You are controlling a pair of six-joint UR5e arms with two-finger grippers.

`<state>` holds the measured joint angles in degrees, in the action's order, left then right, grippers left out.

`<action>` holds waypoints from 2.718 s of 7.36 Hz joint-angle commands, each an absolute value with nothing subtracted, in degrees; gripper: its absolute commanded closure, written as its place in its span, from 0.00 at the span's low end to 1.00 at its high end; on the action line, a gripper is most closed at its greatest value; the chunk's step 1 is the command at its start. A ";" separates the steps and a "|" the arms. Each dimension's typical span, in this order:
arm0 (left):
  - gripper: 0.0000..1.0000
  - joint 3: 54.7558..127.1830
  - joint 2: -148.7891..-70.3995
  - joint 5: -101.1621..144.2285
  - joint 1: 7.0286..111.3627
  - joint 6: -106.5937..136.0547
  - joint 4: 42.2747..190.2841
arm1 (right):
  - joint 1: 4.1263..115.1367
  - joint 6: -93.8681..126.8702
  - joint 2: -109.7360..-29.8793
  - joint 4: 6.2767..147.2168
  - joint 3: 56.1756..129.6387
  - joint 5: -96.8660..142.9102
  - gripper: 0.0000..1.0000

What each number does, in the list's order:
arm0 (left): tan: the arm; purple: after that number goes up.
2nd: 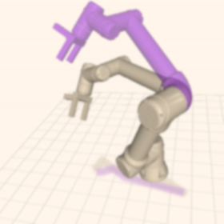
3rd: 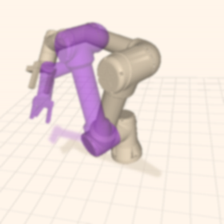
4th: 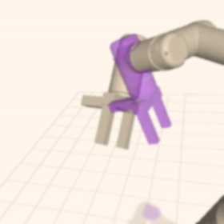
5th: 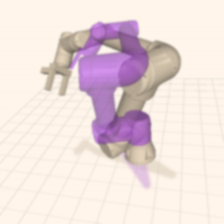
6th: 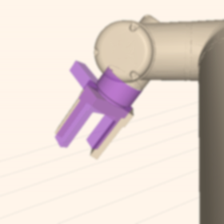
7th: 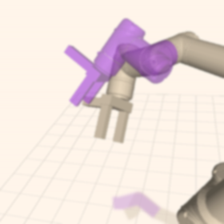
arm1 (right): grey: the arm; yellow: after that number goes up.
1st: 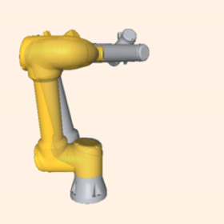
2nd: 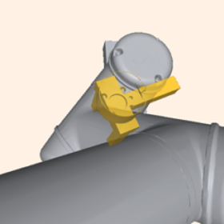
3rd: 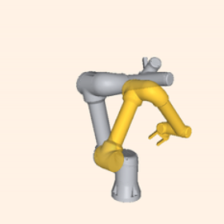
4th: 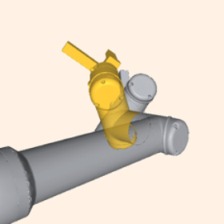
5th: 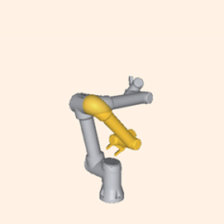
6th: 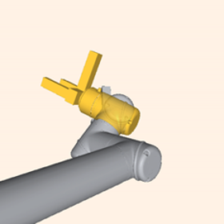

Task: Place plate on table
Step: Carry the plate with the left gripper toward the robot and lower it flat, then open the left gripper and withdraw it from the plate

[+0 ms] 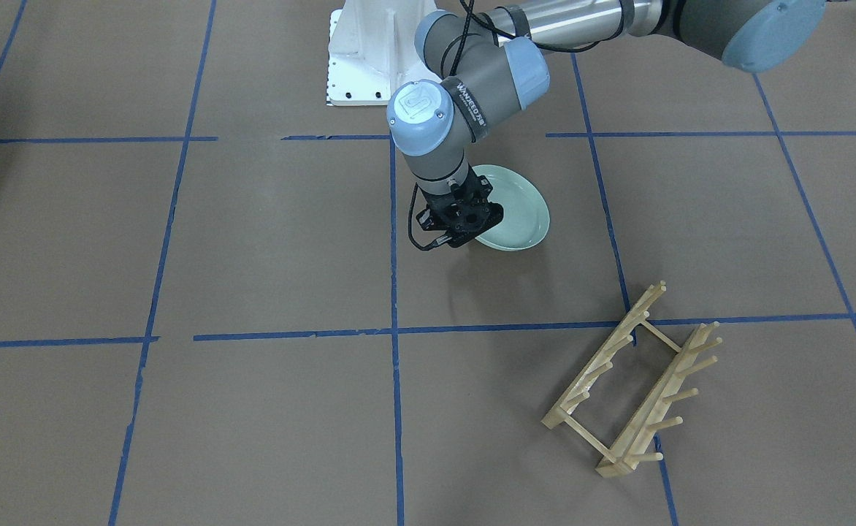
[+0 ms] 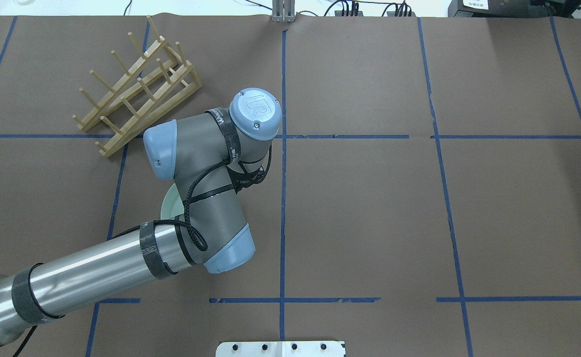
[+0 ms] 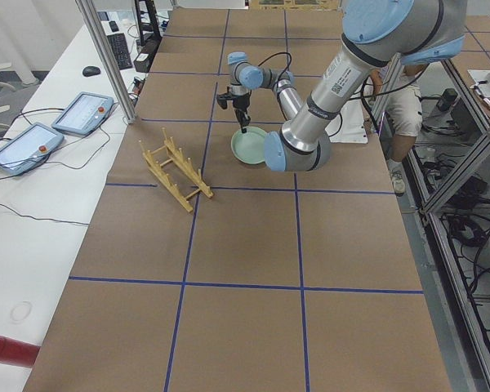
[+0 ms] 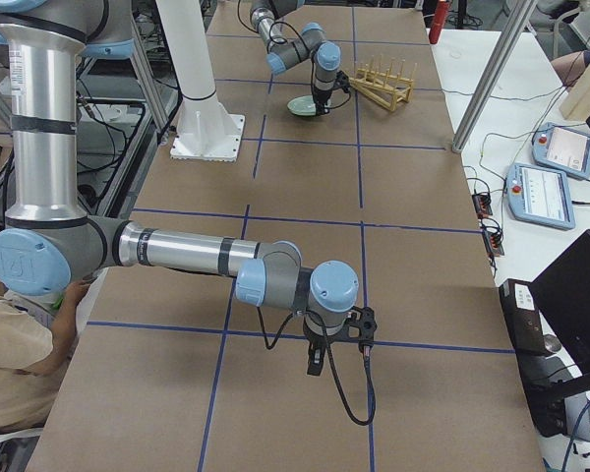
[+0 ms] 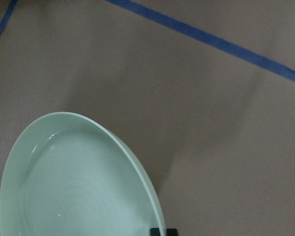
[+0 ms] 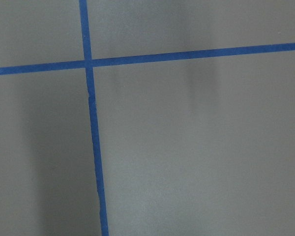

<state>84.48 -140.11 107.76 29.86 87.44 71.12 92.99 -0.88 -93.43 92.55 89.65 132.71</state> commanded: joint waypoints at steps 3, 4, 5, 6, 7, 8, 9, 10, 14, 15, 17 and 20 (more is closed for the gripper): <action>0.00 84.55 -141.51 104.59 31.18 80.97 71.63 | 92.99 -0.88 -93.43 92.55 89.65 132.71 0.00; 0.00 85.33 -141.50 105.02 35.20 77.55 73.20 | 92.99 -0.88 -93.43 92.55 89.65 132.71 0.00; 0.00 89.43 -139.33 105.38 40.20 71.78 73.30 | 92.99 -0.88 -93.43 92.55 89.65 132.71 0.00; 0.00 93.13 -134.09 110.08 45.39 63.63 73.56 | 92.99 -0.88 -93.43 92.55 89.65 132.71 0.00; 0.00 97.34 -128.55 113.69 51.53 55.11 76.70 | 92.99 -0.88 -93.43 92.55 89.65 132.71 0.00; 0.00 98.17 -123.10 118.08 58.73 50.15 83.52 | 92.99 -0.88 -93.43 92.55 89.65 132.71 0.00; 0.00 98.17 -117.57 125.26 66.19 39.83 87.24 | 92.99 -0.88 -93.43 92.55 89.65 132.71 0.00; 0.00 98.43 -114.12 127.25 72.36 30.50 87.01 | 92.99 -0.88 -93.43 92.55 89.65 132.71 0.00; 0.00 95.97 -95.93 136.55 90.52 -4.69 87.63 | 92.99 -0.88 -93.43 92.55 89.56 132.71 0.00; 0.00 95.54 -94.76 136.41 90.01 0.65 87.54 | 92.99 -0.88 -93.34 92.55 89.56 132.71 0.00; 0.00 97.97 -95.10 132.30 89.12 19.21 88.24 | 92.99 -0.88 -93.43 92.55 89.65 132.71 0.00; 0.00 98.97 -88.78 132.62 88.95 5.38 91.29 | 92.99 -0.88 -93.43 92.55 89.65 132.71 0.00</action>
